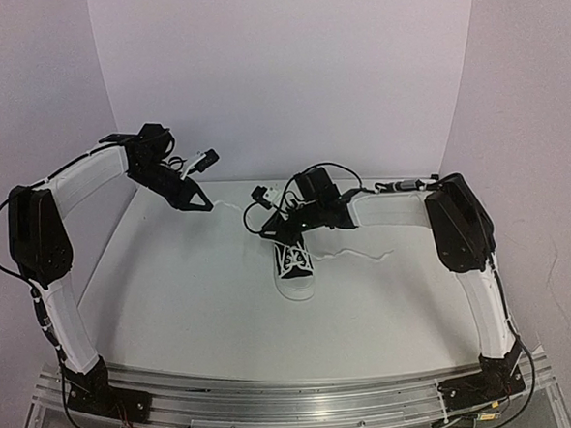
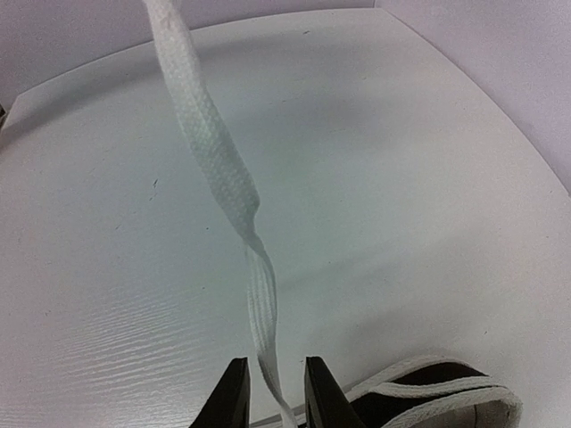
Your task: Tie the shoes
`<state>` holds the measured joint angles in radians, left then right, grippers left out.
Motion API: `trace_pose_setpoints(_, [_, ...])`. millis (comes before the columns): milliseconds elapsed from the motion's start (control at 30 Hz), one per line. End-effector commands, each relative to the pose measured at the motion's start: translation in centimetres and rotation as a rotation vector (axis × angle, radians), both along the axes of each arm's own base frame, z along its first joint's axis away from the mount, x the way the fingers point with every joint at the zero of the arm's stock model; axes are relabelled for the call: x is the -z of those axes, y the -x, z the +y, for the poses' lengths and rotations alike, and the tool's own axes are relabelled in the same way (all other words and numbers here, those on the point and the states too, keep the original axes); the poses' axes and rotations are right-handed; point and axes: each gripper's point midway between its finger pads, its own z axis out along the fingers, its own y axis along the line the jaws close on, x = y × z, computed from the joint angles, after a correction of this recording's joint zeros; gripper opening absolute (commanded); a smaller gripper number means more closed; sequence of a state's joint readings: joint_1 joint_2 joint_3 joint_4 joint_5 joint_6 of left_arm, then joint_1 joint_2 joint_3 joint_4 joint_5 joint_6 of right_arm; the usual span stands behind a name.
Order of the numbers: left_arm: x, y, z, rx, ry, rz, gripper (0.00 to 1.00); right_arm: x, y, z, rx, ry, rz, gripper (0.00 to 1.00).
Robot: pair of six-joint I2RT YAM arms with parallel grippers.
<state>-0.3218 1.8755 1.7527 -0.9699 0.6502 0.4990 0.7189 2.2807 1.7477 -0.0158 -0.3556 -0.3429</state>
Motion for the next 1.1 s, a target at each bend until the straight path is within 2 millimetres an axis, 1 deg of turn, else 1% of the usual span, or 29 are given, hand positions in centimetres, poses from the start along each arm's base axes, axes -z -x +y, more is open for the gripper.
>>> trace_pose_setpoints(0, [-3.6, 0.0, 0.3, 0.0, 0.02, -0.092, 0.0, 0.4, -0.2, 0.7, -0.008, -0.006, 0.002, 0.23])
trace_pose_setpoints(133, [-3.7, 0.0, 0.3, -0.001, 0.023, -0.094, 0.0, 1.4, -0.7, 0.5, 0.022, 0.022, 0.008, 0.2])
trace_pose_setpoints(200, [-3.6, 0.1, 0.3, -0.001, 0.023, -0.09, 0.0, 1.5, -0.9, 0.5, 0.038, 0.024, 0.01, 0.11])
trace_pose_setpoints(233, [-3.6, 0.2, 0.3, 0.0, 0.022, -0.089, 0.0, 1.2, -0.9, 0.5, 0.037, 0.018, 0.007, 0.02])
trace_pose_setpoints(267, [-3.4, 0.3, 0.4, 0.0, 0.019, -0.086, 0.0, 0.8, -1.0, 0.6, 0.039, 0.012, 0.005, 0.0])
trace_pose_setpoints(333, [-2.5, 0.6, 0.6, 0.007, 0.0, -0.078, 0.0, -0.1, -1.1, 0.5, 0.06, -0.006, 0.01, 0.0])
trace_pose_setpoints(367, [-1.6, 0.9, 0.8, 0.014, -0.016, -0.074, 0.0, -0.6, -1.1, 0.4, 0.07, -0.017, 0.014, 0.0])
trace_pose_setpoints(433, [2.1, 2.0, 1.5, 0.055, -0.08, -0.054, 0.0, -1.9, -0.8, 0.3, 0.074, -0.054, 0.004, 0.0])
trace_pose_setpoints(467, [4.0, 2.5, 1.7, 0.081, -0.118, -0.051, 0.04, -2.4, -0.5, 0.2, 0.072, -0.072, 0.008, 0.0])
trace_pose_setpoints(500, [5.7, 3.1, 1.8, 0.111, -0.152, -0.052, 0.13, -2.7, -0.2, 0.2, 0.068, -0.087, 0.013, 0.0])
trace_pose_setpoints(533, [7.0, 3.7, 1.7, 0.146, -0.178, -0.064, 0.29, -3.0, 0.1, 0.1, 0.062, -0.099, 0.021, 0.0])
trace_pose_setpoints(567, [7.6, 4.2, 1.2, 0.193, -0.181, -0.098, 0.45, -3.2, 0.4, 0.0, 0.058, -0.108, 0.031, 0.0])
trace_pose_setpoints(600, [7.6, 4.3, 0.8, 0.229, -0.162, -0.14, 0.53, -3.3, 0.6, -0.1, 0.06, -0.118, 0.042, 0.0])
trace_pose_setpoints(667, [6.5, 4.2, -0.5, 0.295, -0.09, -0.242, 0.65, -3.5, 1.0, -0.4, 0.055, -0.141, 0.06, 0.0])
trace_pose_setpoints(700, [5.8, 3.9, -1.0, 0.325, -0.058, -0.295, 0.67, -3.6, 1.1, -0.4, 0.051, -0.151, 0.068, 0.0])
trace_pose_setpoints(800, [3.8, 2.9, -3.3, 0.392, 0.06, -0.408, 0.68, -3.5, 1.3, -0.5, 0.051, -0.17, 0.08, 0.0])
trace_pose_setpoints(900, [4.2, 1.6, -6.3, 0.399, 0.126, -0.434, 0.68, -3.8, 1.0, -0.7, 0.07, -0.205, 0.093, 0.0])
trace_pose_setpoints(967, [4.6, 0.6, -8.1, 0.365, 0.167, -0.436, 0.64, -4.1, 0.6, -1.0, 0.1, -0.228, 0.101, 0.0])
trace_pose_setpoints(1067, [4.8, 0.7, -10.7, 0.335, 0.241, -0.404, 0.56, -4.5, 0.1, -1.6, 0.144, -0.244, 0.101, 0.0])
